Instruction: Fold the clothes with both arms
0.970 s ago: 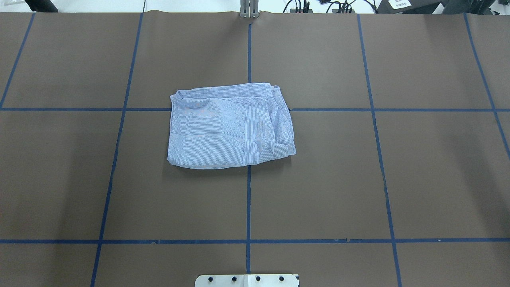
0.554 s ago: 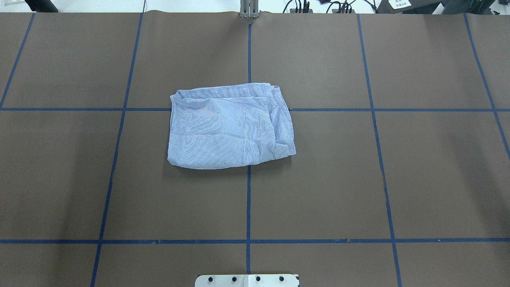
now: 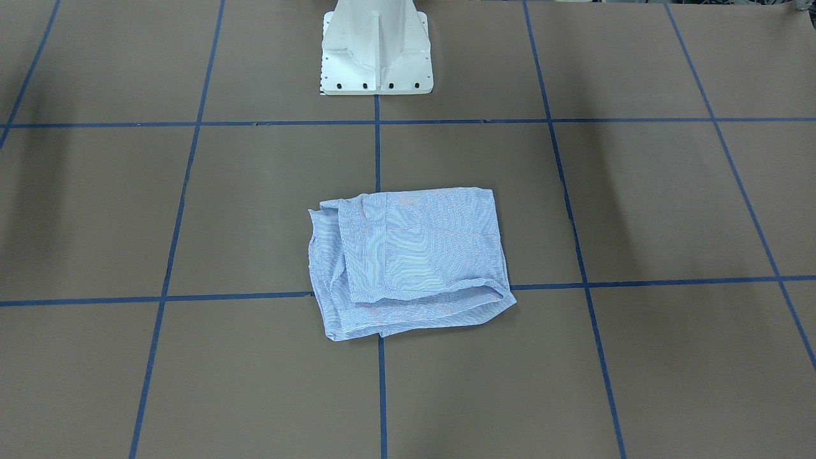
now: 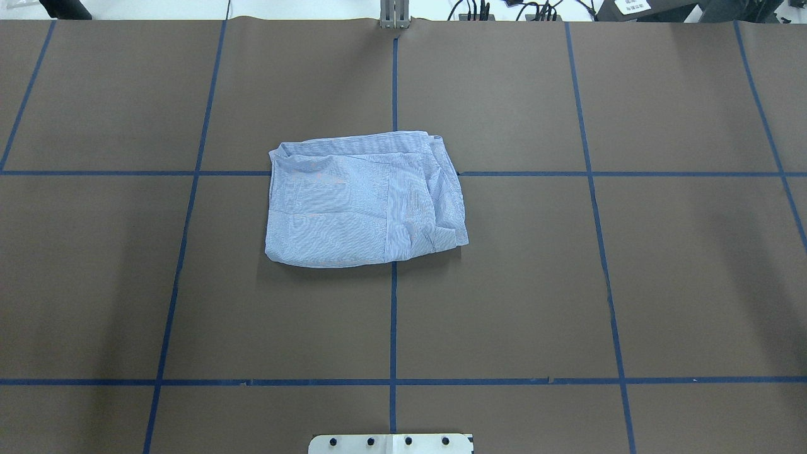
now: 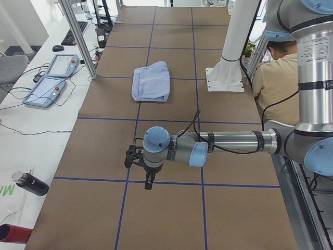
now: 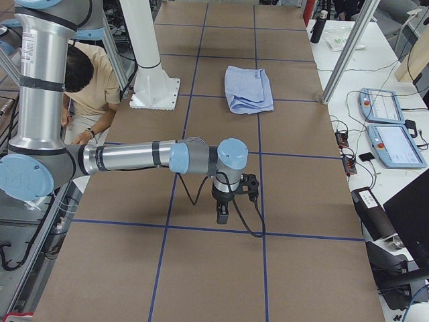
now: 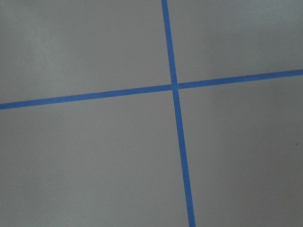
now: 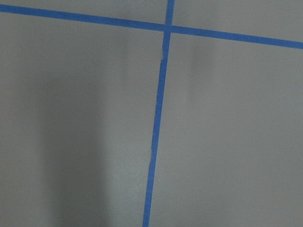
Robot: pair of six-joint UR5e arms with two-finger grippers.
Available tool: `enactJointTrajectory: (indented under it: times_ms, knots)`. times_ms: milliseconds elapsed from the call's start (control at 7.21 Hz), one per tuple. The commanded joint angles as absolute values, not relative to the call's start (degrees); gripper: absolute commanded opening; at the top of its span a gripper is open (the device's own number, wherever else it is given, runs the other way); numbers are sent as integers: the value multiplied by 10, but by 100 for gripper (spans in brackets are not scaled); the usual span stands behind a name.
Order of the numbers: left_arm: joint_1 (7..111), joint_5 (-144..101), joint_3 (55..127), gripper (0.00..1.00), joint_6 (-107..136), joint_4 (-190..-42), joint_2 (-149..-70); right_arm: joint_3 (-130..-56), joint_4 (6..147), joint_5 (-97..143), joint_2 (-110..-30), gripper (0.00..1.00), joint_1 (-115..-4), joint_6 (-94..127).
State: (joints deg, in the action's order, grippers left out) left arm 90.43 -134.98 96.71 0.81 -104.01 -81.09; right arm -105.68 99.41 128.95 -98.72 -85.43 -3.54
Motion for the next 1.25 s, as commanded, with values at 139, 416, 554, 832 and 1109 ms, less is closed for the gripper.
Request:
enactJointTrajectory:
  times_ms: [139, 416, 554, 832, 1109]
  knots:
    - [904, -1349, 969, 100, 10, -1042, -809, -1060, 994, 1281, -987, 100, -854, -34]
    - [904, -1349, 969, 100, 10, -1042, -809, -1062, 994, 1281, -989, 100, -854, -32]
    - [904, -1349, 969, 100, 11, -1042, -807, -1063, 994, 1281, -991, 100, -854, -32]
    - [904, -1349, 964, 100, 11, -1042, -804, -1070, 995, 1281, -996, 100, -854, -32]
    - [904, -1349, 962, 100, 11, -1041, -803, -1071, 995, 1282, -1000, 100, -854, -32]
